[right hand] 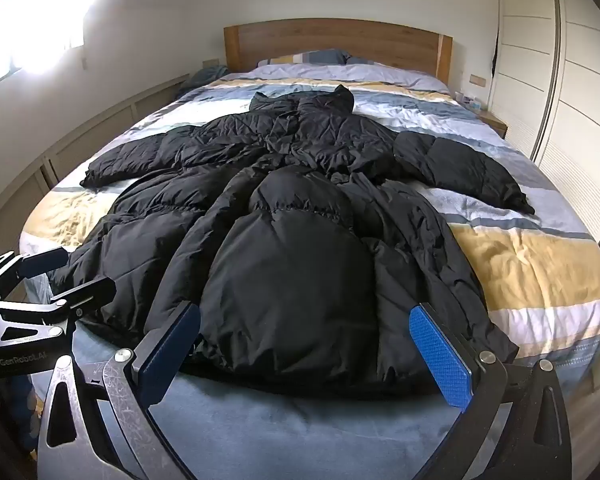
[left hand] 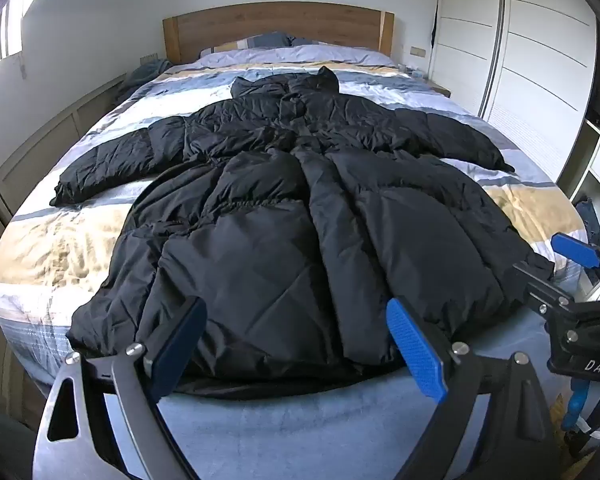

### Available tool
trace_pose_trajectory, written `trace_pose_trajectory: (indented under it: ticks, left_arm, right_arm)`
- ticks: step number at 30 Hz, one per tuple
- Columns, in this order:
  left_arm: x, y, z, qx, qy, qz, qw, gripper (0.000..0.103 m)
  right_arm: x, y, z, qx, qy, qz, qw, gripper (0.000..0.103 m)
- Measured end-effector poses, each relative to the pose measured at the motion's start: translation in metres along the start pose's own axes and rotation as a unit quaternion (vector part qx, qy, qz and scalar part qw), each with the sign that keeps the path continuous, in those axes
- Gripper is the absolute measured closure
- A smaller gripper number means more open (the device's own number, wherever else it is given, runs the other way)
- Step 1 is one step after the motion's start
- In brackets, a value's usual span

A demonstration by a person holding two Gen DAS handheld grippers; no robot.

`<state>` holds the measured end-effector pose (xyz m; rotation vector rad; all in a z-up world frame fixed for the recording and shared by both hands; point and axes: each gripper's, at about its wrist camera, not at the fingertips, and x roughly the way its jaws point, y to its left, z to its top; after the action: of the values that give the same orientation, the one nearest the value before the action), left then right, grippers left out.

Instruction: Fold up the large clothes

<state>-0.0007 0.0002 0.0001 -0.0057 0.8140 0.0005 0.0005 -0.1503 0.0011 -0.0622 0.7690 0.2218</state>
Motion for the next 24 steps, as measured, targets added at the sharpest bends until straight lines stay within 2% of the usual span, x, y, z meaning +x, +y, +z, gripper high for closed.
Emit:
trace_pose_trajectory:
  ticks: [24]
  left_arm:
    - [0.008, -0.006, -0.005, -0.008, 0.018, -0.017, 0.9997, 0.011]
  right_arm:
    - [0.001, -0.002, -0.001, -0.002, 0.002, -0.002, 1.000, 0.001]
